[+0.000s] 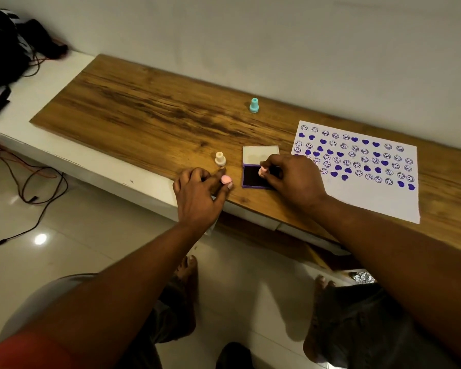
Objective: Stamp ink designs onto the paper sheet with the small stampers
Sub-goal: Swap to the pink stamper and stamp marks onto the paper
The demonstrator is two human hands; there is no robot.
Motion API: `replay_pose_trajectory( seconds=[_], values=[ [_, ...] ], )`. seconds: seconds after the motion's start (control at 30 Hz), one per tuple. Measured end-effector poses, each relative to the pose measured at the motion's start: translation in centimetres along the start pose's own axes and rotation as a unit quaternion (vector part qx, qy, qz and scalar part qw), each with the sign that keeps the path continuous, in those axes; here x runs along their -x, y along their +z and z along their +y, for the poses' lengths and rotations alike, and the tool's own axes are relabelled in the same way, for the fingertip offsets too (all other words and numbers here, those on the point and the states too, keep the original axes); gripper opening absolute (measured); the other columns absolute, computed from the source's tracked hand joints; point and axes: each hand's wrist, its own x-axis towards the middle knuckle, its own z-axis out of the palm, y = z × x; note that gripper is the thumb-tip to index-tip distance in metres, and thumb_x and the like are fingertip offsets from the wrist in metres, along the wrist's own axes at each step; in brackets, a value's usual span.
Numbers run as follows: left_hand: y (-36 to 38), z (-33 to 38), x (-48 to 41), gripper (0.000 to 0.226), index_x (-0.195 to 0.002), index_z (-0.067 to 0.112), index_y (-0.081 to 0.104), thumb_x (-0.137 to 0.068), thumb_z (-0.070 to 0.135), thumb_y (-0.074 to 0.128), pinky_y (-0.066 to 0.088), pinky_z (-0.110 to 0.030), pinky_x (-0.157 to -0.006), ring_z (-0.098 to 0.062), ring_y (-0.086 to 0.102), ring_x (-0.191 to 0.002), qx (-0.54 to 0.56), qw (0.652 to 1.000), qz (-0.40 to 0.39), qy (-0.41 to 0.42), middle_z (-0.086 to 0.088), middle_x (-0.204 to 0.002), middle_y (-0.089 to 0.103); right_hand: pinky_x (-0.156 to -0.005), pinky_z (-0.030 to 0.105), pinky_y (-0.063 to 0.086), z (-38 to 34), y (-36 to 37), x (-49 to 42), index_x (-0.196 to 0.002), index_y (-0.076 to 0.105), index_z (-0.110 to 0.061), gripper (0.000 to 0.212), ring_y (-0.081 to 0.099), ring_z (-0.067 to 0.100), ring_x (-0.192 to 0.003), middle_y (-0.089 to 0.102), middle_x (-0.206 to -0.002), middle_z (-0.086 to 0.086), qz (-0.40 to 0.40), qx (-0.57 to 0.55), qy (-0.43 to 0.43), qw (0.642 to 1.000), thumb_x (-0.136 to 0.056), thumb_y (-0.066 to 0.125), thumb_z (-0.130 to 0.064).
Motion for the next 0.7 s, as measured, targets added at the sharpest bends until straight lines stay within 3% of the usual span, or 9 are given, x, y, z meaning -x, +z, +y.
replay_pose_trajectory(
  seconds=[0.33,0.47,0.57,0.7],
  values=[
    [0.0,0.4,0.3,0.049,-0.147,0.042,0.059,-0.103,0.061,0.050,0.034,-0.047,-0.100,-0.031,0.046,-0.122,-0.018,1.000,-0.002,0.006,-0.004,-0.114,0.056,-0.078,0.036,0.060,-0.2,-0.2,0.3,-0.120,0.076,-0.030,0.026,0.071,0.013,-0.099,0.079,-0.113,-0.005,0.011,-0.028,0.003,1.000,-0.098,0.070,-0.042],
    [0.0,0.4,0.3,0.053,-0.148,0.043,0.057,-0.102,0.064,0.043,0.037,-0.049,-0.100,-0.031,0.046,-0.123,-0.025,1.000,-0.005,0.008,-0.004,-0.115,0.056,-0.073,0.019,0.050,-0.1,-0.4,0.2,-0.117,0.078,-0.029,0.028,0.070,0.006,-0.098,0.079,-0.110,-0.007,0.011,-0.099,0.050,0.994,-0.093,0.077,-0.044],
    [0.0,0.4,0.3,0.053,-0.149,0.042,0.057,-0.102,0.064,0.042,0.037,-0.050,-0.102,-0.032,0.045,-0.124,-0.027,1.000,-0.007,0.008,-0.004,-0.116,0.056,-0.076,0.017,0.053,-0.2,-1.9,0.2,-0.115,0.078,-0.027,0.029,0.070,0.003,-0.096,0.078,-0.110,-0.010,0.025,-0.187,0.092,0.978,-0.089,0.083,-0.039],
    [-0.1,0.6,0.7,0.049,-0.147,0.040,0.059,-0.103,0.059,0.052,0.037,-0.051,-0.102,-0.034,0.045,-0.127,-0.023,1.000,-0.002,0.017,-0.007,-0.117,0.057,-0.073,0.007,0.050,1.4,-6.3,1.1,-0.104,0.079,-0.026,0.022,0.073,-0.003,-0.083,0.077,-0.089,-0.025,0.081,-0.215,0.125,0.965,-0.085,0.088,-0.034]
  ],
)
